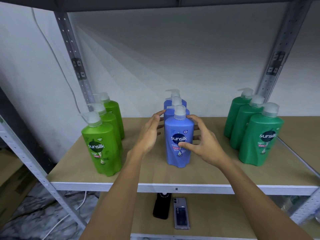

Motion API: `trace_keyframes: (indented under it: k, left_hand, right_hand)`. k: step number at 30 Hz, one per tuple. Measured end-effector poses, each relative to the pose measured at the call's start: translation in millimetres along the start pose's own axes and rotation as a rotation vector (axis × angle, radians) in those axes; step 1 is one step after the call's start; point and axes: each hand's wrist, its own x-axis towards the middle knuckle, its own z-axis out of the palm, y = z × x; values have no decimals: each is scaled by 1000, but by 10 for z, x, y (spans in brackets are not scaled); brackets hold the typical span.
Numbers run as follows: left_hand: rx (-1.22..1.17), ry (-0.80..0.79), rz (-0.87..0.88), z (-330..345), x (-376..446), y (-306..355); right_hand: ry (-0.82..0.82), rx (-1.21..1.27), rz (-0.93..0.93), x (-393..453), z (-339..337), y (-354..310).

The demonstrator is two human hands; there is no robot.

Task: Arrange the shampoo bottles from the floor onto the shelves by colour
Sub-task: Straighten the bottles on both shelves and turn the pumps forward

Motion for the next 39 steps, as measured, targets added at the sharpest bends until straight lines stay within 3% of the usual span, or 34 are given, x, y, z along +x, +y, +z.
trace_keyframes:
  k: [4,10,14,20,33,39]
  left_hand:
    - [93,19,23,-21,-164,-7]
    - [303,61,131,-82,-639,200]
    - [344,87,208,-182,-1029,259]
    - [321,222,277,-422,-1520,288]
    - [390,538,179,-1520,-1722,328]
    - [359,509,121,-1805,-1627,166]
  right_hand:
    - [36,-77,-6,-83,-2,-45]
    - [240,-164,-23,-271,38,-177]
    - [309,-111,-33,-502,159,-419]
    - [152,68,6,-721,455,-734]
    - [-42,144,-80,-264,1180,-1145]
    - [-91,156,-129,99,1624,-1198]
